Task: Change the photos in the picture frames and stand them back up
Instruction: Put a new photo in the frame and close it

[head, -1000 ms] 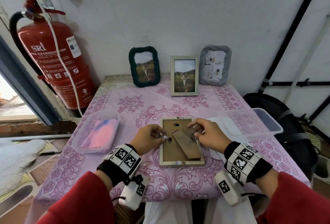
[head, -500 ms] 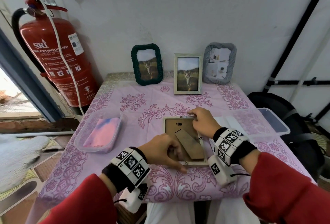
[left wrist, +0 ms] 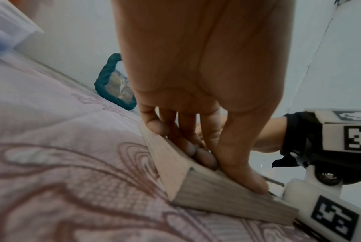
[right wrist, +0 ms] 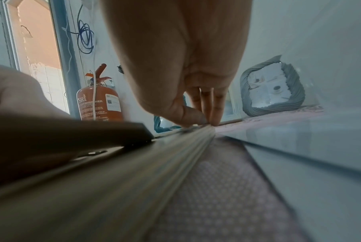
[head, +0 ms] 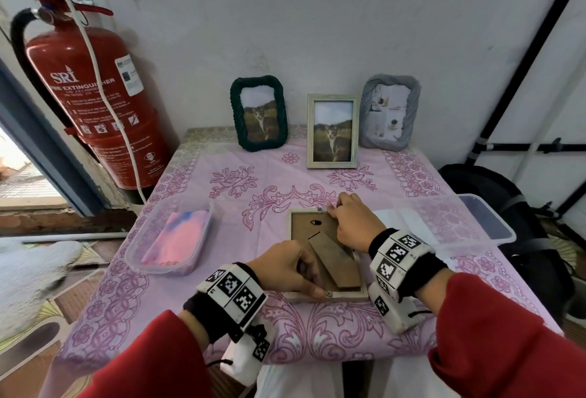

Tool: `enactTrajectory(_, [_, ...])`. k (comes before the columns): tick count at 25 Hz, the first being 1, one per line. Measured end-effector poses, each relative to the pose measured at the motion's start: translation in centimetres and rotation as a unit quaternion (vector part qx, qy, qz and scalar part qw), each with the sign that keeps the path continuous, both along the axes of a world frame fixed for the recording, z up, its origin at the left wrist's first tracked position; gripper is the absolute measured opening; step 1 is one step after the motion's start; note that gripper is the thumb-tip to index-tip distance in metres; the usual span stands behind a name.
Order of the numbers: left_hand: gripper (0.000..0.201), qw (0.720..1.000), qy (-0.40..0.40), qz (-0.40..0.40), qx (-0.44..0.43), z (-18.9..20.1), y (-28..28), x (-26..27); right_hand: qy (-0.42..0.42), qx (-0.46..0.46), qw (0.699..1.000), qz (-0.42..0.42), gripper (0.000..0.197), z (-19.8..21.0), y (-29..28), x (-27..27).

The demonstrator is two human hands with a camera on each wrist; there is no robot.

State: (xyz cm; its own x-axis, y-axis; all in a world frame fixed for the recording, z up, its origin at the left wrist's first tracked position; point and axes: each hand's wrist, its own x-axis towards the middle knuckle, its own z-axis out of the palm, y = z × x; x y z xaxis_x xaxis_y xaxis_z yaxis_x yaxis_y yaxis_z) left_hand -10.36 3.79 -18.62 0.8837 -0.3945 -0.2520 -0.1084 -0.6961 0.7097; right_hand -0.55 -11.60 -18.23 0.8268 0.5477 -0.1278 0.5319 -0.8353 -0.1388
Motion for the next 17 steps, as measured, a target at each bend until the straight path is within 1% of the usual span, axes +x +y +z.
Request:
enactTrajectory(4, [0.022,0.999,0.008,-0.014,0.041,0.2,-0.3,0.3,0.008,0.016,1.0,-0.004,0.05,0.3,-0.1,-0.1])
enactTrajectory(9, [0.018,0.996,-0.011,-0.02,0.081,0.1,-0.6,0.5,0.015,0.023,1.0,-0.002,0.044,0.5,-0.1,-0.6])
enactTrajectory(11, [0.017,0.998,-0.027,-0.007,0.063,-0.2,-0.6,0.3,0.021,0.043,0.999,-0.003,0.045,0.5,-0.1,-0.6])
enactTrajectory(14, [0.023,0.999,-0.02,0.027,-0.013,-0.4,-0.2,-0.1,0.032,0.089,0.995,-0.016,0.041,0.7,-0.4,-0.6])
enactTrajectory(17, [0.031,0.999,-0.018,0.005,-0.027,-0.4,0.4,-0.4,0.036,0.087,0.995,-0.018,0.037,0.6,-0.6,-0.5])
